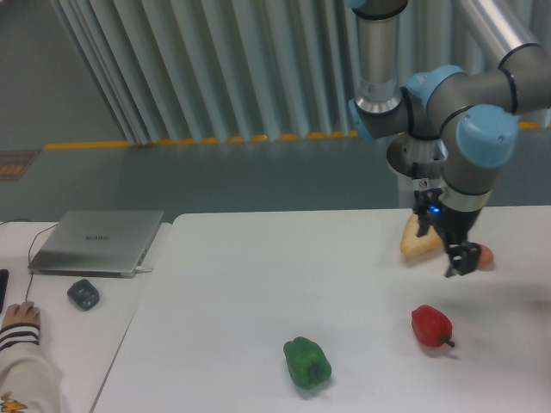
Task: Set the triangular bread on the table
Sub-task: 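Lower the bread slice onto the table and open the gripper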
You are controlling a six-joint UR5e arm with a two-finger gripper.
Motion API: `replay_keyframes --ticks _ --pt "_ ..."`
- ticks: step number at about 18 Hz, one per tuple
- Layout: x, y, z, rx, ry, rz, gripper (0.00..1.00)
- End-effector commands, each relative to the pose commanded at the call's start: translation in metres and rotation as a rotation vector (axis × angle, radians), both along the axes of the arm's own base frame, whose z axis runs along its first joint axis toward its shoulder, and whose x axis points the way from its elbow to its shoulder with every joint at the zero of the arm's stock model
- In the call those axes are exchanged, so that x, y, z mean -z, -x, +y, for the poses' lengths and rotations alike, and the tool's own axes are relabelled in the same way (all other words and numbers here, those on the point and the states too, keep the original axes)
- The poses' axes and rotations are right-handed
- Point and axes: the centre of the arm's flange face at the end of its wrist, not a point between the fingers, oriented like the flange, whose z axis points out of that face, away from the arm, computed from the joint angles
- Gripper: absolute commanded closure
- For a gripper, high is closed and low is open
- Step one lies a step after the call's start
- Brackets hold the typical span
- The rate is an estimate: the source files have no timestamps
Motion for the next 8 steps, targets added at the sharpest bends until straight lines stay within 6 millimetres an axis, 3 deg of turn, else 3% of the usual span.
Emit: replay_keyframes --ticks 8 --pt "0.007 0.024 0.008 0.054 -0.028 0.143 0.00"
